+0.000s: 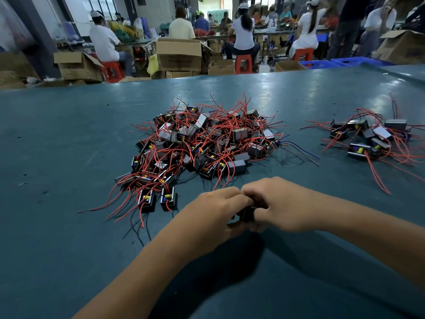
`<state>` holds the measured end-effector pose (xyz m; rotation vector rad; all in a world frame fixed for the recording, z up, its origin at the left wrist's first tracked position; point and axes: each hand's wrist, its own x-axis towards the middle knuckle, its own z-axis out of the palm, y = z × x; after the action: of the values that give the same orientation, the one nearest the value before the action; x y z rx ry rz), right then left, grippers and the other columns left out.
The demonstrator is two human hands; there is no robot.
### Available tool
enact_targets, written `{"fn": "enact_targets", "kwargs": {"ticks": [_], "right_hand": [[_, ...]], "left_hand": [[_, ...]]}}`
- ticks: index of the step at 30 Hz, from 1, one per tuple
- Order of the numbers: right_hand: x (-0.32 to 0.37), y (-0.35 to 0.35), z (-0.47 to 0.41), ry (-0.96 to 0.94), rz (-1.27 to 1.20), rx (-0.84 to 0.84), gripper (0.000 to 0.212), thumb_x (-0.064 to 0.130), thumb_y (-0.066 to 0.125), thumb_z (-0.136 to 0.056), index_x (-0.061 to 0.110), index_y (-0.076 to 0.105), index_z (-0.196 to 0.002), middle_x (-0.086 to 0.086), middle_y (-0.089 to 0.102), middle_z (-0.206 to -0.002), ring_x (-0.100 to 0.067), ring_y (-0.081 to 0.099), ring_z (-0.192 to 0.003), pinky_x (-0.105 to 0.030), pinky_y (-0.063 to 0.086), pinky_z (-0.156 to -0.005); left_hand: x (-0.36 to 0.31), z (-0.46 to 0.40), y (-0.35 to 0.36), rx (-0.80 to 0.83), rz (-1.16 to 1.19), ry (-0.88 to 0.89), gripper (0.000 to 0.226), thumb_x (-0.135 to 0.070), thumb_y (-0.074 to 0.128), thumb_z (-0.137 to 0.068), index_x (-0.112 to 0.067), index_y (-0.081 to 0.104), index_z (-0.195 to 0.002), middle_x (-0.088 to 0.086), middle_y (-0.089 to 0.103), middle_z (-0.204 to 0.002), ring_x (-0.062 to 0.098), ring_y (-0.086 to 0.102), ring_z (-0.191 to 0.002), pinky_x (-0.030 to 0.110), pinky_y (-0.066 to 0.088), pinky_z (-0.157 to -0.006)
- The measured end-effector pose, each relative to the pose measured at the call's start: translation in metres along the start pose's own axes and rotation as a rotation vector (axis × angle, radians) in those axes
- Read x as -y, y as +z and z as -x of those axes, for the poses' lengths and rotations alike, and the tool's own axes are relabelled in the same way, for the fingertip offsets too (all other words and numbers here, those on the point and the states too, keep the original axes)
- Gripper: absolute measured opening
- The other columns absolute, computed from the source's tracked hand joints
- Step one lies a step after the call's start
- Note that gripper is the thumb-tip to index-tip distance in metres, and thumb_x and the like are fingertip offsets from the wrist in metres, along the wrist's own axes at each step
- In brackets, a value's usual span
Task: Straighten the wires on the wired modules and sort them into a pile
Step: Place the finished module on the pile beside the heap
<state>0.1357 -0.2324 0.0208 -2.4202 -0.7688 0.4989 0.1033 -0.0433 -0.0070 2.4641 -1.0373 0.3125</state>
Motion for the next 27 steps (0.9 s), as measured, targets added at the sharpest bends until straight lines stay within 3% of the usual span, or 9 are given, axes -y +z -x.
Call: {"fn": "enact_targets", "kwargs": {"ticks": [3,6,10,13,15,17,18,22,27], "right_hand": [[0.0,-0.001,0.003,-0.018,-0.103,-0.02,0.025,0.017,0.06,-0.076,0.028,0.062,-0.098,0.006,0.073,-0.092,-0.011,0.069,-0.086,-0.037,0.055,-0.079],[-0.008,-0.01,0.005,-0.011,-0.218,-0.179,0.026,0.008,0.058,-0.082,0.023,0.065,-0.102,0.004,0.074,-0.101,-0.012,0.071,-0.096,-0.039,0.056,-0.09],[-0.027,-0.022,0.003,0.118,-0.322,-0.287,0.015,-0.002,0.055,-0.094,0.007,0.065,-0.088,-0.006,0.075,-0.078,-0.019,0.074,-0.071,-0.036,0.06,-0.066],[-0.043,-0.036,0.0,0.148,-0.244,-0.409,0.014,0.005,0.059,-0.096,0.01,0.065,-0.084,-0.003,0.073,-0.07,-0.017,0.071,-0.062,-0.028,0.055,-0.052],[-0.056,-0.051,-0.006,0.144,-0.07,-0.594,0.018,0.013,0.059,-0.097,0.017,0.063,-0.08,0.001,0.072,-0.066,-0.012,0.069,-0.059,-0.025,0.054,-0.055],[-0.074,-0.068,-0.018,0.186,0.137,-0.752,0.013,0.019,0.061,-0.095,0.02,0.062,-0.083,0.0,0.073,-0.077,-0.016,0.067,-0.07,-0.028,0.051,-0.067],[-0.082,-0.075,-0.024,0.218,0.199,-0.758,0.005,0.021,0.064,-0.094,0.018,0.064,-0.091,-0.004,0.074,-0.089,-0.02,0.066,-0.081,-0.029,0.049,-0.074],[-0.105,-0.084,-0.053,0.291,0.22,-0.56,0.039,0.033,0.075,-0.086,0.011,0.066,-0.117,-0.005,0.068,-0.119,-0.024,0.061,-0.111,-0.029,0.043,-0.091],[-0.112,-0.076,-0.07,0.193,0.18,-0.593,0.022,0.031,0.075,-0.086,0.013,0.071,-0.097,-0.004,0.073,-0.097,-0.02,0.062,-0.086,-0.028,0.043,-0.072]], "left_hand": [[0.004,0.0,-0.001,-0.004,-0.088,-0.037,0.027,-0.021,0.071,-0.09,-0.01,0.066,-0.114,0.003,0.059,-0.099,0.022,0.059,-0.086,0.038,0.05,-0.073],[0.008,0.0,-0.005,-0.04,-0.15,-0.078,0.024,-0.02,0.069,-0.091,-0.011,0.065,-0.112,0.002,0.06,-0.102,0.022,0.058,-0.09,0.039,0.05,-0.074],[0.008,0.001,-0.009,-0.14,-0.158,-0.134,0.027,-0.013,0.075,-0.084,-0.012,0.066,-0.11,0.001,0.061,-0.099,0.021,0.059,-0.088,0.04,0.054,-0.071],[0.009,0.001,-0.01,-0.203,-0.156,-0.135,0.031,-0.009,0.078,-0.08,-0.012,0.067,-0.108,0.0,0.06,-0.096,0.018,0.056,-0.084,0.036,0.054,-0.068],[0.008,0.001,-0.01,-0.225,-0.073,-0.166,0.031,-0.011,0.078,-0.083,-0.013,0.067,-0.112,-0.002,0.061,-0.098,0.016,0.056,-0.082,0.038,0.054,-0.07],[0.008,0.001,-0.01,-0.223,-0.012,-0.183,0.036,-0.009,0.077,-0.083,-0.016,0.067,-0.117,-0.002,0.065,-0.102,0.017,0.06,-0.084,0.04,0.055,-0.073],[0.007,0.001,-0.009,-0.209,-0.015,-0.176,0.038,-0.006,0.077,-0.082,-0.017,0.066,-0.117,-0.002,0.065,-0.102,0.019,0.061,-0.084,0.041,0.056,-0.072],[0.005,0.0,-0.007,-0.115,-0.251,-0.073,0.031,0.004,0.072,-0.076,-0.011,0.065,-0.101,0.002,0.058,-0.091,0.023,0.058,-0.08,0.041,0.054,-0.063],[-0.003,-0.003,0.005,-0.1,-0.495,-0.017,0.029,0.003,0.073,-0.07,-0.015,0.059,-0.088,0.002,0.052,-0.089,0.022,0.049,-0.074,0.035,0.048,-0.063]]}}
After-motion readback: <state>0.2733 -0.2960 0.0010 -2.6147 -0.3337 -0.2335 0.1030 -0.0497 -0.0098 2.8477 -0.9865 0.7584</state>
